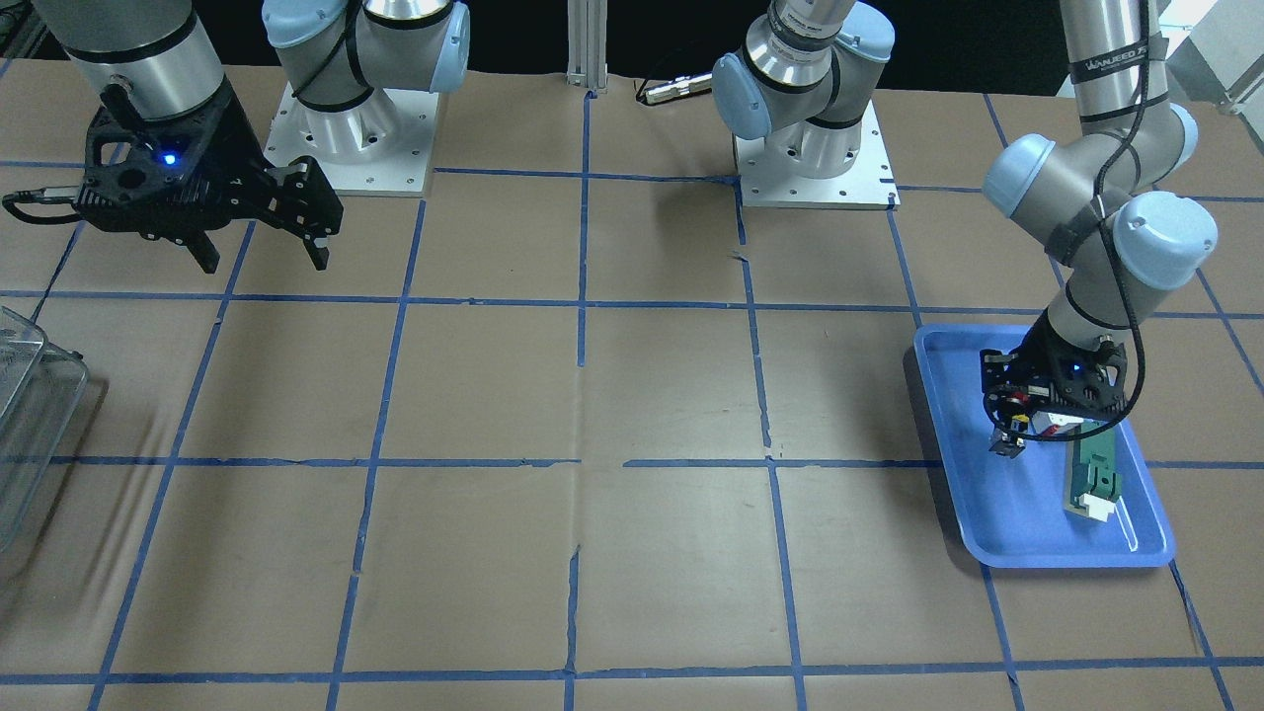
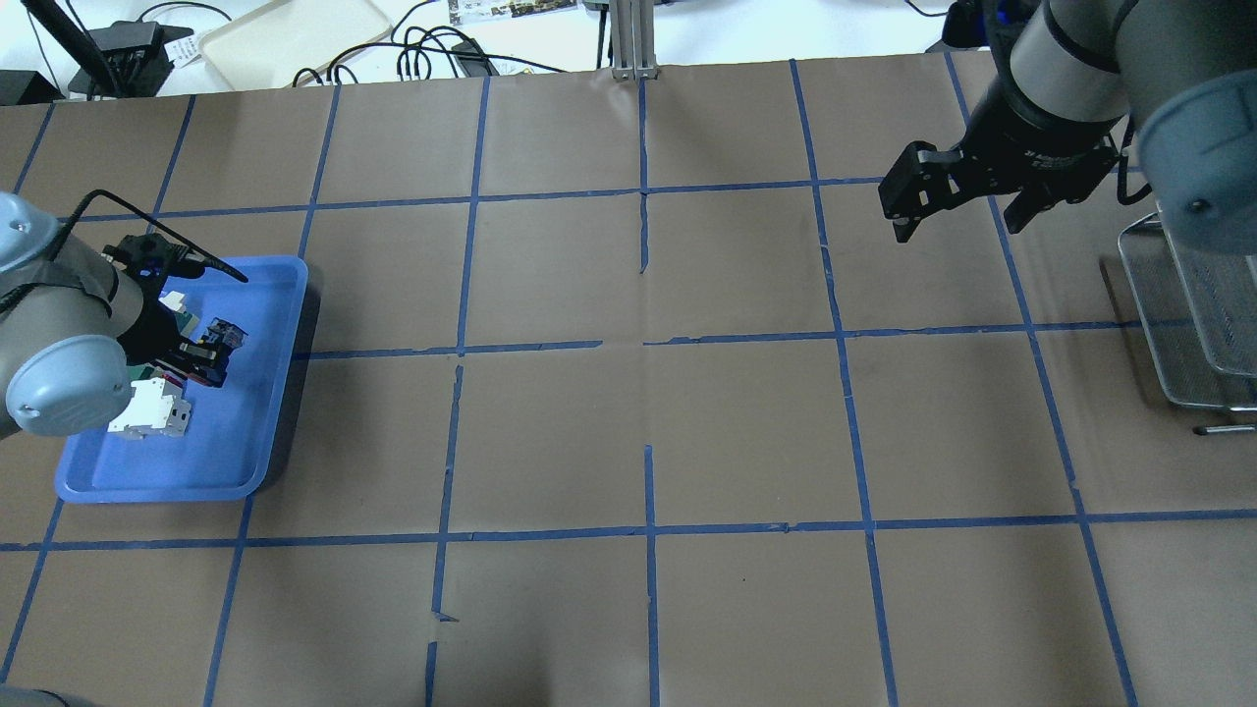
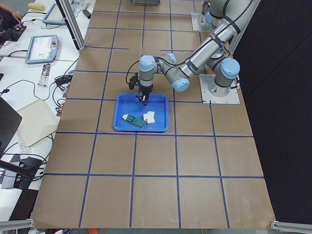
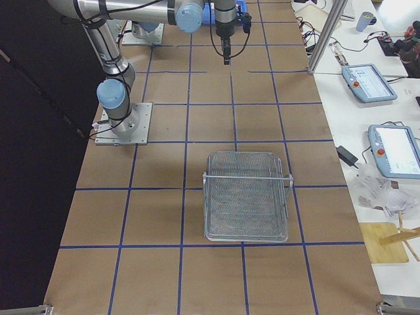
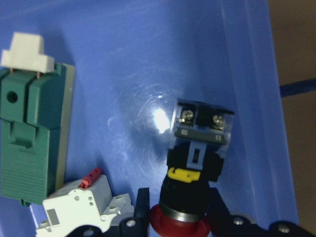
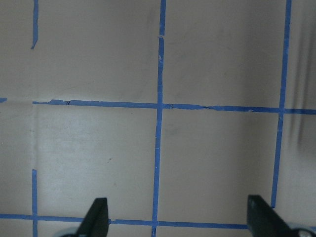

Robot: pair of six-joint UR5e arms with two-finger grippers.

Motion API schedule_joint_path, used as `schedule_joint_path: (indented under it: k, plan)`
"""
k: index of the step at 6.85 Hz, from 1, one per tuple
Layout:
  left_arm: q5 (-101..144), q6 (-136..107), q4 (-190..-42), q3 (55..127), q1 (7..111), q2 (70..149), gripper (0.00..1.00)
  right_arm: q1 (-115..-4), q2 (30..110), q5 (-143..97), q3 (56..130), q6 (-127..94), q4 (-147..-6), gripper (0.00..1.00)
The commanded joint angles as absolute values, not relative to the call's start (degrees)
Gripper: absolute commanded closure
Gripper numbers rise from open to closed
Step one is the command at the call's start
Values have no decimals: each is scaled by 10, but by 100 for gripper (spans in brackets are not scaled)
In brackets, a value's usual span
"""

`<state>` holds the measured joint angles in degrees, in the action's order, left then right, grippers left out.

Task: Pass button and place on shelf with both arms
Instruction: 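Lift the button to table center with the left gripper while the right approaches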

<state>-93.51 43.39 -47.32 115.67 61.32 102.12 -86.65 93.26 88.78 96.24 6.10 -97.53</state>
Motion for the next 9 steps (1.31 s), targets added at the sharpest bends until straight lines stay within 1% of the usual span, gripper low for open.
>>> schedule_joint_path:
  k: [1, 2, 3, 4, 5, 7, 9]
  plan:
    - [-896, 468, -658, 1049, 681, 980, 88, -867, 933, 889, 962, 62, -973, 0]
    - [-889, 468, -726, 992, 730, 971, 96, -866, 934, 891, 963, 67, -972, 0]
    - [-888, 468, -736, 954, 788, 967, 97, -863, 934, 896, 962, 71, -974, 0]
    - [-851, 464, -743, 938, 828, 960, 97, -863, 935, 890, 962, 75, -989, 0]
    - [-839, 464, -752, 939, 861, 954, 100, -862, 934, 890, 962, 130, -1003, 0]
    - [-810, 473, -774, 953, 920, 943, 100, -845, 934, 888, 962, 216, -1001, 0]
    - [-761, 507, -770, 951, 978, 933, 100, -832, 931, 846, 971, 313, -1008, 0]
